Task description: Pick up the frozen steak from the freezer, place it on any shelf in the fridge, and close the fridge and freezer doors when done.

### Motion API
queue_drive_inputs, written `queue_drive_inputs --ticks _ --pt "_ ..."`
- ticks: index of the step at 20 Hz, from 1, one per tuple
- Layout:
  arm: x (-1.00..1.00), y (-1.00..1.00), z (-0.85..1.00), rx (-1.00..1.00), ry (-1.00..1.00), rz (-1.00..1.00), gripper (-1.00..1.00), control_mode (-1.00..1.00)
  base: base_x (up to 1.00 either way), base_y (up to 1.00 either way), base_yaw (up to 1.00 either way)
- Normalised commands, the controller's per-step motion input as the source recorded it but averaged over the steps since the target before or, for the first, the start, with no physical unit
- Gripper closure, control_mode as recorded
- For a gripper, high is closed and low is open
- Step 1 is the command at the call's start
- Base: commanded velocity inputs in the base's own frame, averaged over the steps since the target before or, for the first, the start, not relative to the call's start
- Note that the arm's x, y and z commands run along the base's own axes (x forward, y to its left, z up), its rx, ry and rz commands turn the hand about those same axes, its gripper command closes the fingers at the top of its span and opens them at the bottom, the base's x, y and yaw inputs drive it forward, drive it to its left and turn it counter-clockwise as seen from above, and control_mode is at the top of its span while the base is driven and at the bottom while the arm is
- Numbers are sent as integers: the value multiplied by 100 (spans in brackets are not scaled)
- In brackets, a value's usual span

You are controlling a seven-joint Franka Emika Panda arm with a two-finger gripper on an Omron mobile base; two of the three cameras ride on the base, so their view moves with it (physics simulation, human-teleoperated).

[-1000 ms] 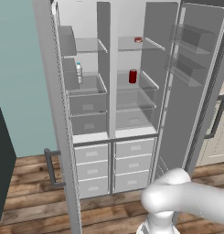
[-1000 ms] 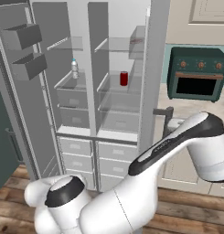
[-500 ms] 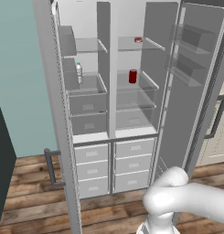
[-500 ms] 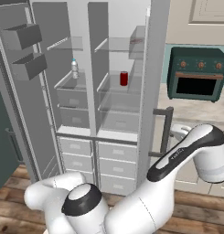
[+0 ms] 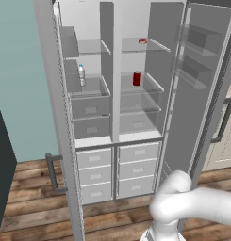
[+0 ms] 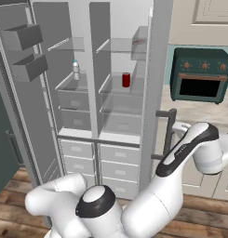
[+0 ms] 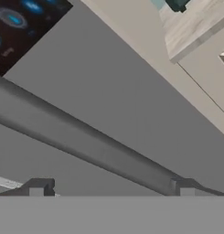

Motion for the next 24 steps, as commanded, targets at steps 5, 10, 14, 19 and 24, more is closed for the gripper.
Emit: queue_drive_inputs --ticks 5,10,14,19,24 --pt "16 3 -25 0 0 3 -100 -100 0 0 0" --pt "31 9 -9 2 0 1 -100 -100 0 0 0" --pt "12 46 -11 4 0 2 -100 -100 0 0 0" --pt "14 84 -16 4 0 2 -100 -100 0 0 0" --pt "36 97 -14 6 0 2 -100 -100 0 0 0"
